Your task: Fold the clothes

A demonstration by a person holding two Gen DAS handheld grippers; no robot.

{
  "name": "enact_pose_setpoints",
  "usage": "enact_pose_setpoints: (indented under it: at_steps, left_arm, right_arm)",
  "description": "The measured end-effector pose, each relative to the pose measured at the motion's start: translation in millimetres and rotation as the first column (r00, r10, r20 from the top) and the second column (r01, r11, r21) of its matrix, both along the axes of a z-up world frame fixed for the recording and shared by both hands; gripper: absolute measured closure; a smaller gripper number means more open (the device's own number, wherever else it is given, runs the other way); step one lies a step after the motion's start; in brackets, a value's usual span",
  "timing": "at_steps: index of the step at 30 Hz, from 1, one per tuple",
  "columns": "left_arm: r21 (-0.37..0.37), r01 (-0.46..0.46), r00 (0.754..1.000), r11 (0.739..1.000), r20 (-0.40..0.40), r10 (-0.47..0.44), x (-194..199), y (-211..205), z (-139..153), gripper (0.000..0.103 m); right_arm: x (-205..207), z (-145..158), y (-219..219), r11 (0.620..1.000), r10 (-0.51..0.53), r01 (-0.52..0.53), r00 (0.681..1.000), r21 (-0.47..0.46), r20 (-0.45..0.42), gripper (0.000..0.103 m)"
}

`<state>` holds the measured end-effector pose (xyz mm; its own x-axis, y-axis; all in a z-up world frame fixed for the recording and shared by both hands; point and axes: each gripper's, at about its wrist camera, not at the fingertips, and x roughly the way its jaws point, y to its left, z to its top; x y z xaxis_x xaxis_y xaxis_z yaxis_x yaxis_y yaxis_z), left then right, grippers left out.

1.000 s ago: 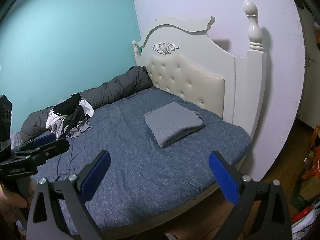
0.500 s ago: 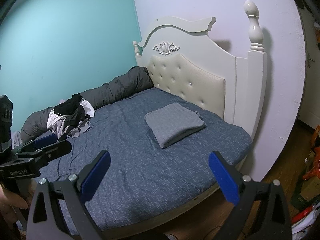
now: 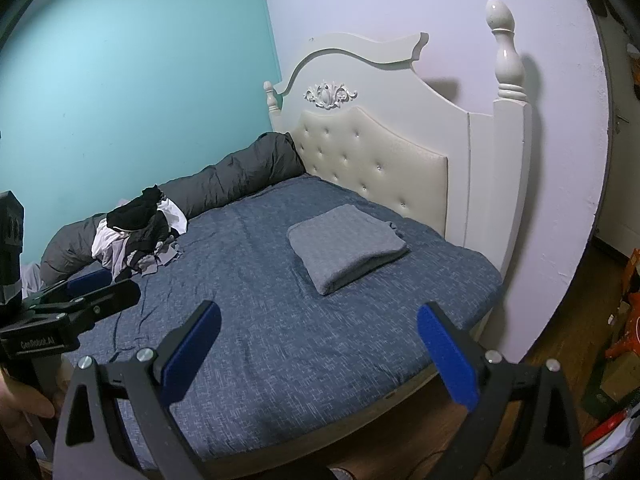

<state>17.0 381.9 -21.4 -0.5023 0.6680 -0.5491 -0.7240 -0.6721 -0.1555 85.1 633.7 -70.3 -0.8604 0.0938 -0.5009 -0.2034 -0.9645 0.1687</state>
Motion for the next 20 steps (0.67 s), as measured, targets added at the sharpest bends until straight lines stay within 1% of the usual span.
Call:
enact_pose_setpoints:
  at_steps: [20]
  left_arm:
    - [-0.005,-0.002,1.0,1.0,0.014,0.002,1.1,1.1,-6.4,0.001]
  right_arm:
    - [0.9,-4.2,2.3,1.0,-0.008,0.008,1.0,-0.007,0.008,0.004]
